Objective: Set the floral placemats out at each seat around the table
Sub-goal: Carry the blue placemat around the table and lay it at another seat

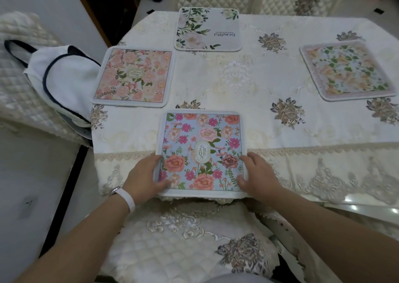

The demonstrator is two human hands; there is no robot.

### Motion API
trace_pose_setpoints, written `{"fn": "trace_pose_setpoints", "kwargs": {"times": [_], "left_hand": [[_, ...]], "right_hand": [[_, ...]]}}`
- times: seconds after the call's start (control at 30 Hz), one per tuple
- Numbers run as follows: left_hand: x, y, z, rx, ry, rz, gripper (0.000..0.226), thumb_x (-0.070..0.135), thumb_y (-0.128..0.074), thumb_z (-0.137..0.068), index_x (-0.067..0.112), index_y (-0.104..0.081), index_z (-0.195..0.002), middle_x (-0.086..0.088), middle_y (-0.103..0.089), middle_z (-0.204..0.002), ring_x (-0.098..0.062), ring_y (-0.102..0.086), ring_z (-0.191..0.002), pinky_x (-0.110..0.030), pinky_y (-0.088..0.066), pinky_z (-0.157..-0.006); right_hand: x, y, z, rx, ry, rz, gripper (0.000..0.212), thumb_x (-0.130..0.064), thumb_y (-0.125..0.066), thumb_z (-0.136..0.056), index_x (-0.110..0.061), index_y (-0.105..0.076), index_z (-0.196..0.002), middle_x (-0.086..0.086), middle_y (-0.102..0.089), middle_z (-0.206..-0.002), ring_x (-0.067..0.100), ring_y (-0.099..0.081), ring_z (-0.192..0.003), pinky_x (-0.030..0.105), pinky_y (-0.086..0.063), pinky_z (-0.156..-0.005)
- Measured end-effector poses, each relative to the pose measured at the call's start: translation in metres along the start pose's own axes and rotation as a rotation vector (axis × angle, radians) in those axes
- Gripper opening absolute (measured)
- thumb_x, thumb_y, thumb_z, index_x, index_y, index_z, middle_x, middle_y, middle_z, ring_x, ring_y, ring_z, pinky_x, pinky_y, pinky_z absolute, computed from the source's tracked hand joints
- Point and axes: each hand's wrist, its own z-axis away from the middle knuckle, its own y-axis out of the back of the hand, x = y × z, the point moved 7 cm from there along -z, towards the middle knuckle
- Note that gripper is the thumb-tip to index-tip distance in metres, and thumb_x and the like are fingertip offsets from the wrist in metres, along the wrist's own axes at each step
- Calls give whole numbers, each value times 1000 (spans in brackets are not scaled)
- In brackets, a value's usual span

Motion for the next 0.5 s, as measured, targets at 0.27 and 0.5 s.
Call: {"fn": "trace_pose_setpoints", "kwargs": {"times": [0.27,0.5], "left_hand": [[-3,-15,9,-60,-114,-249,123,88,-60,-50,31,-20,-151,-6,-19,-160,-27,-22,-143,-44,-27,-116],[-4,-15,8,-38,-136,-245,119,82,-65,-52,34,-19,-151,-2,-17,-161,-26,-22,-143,-44,-28,-115]], "right_hand": [[3,-20,8,-156,65,50,107,-66,-69,-70,-24,-15,-153,10,5,-163,27,-1,-149,44,-11,-121],[11,-27,13,-179,110,111,118,-72,-67,-64,-28,-5,-153,9,12,-162,27,8,-149,45,-6,-120]]}}
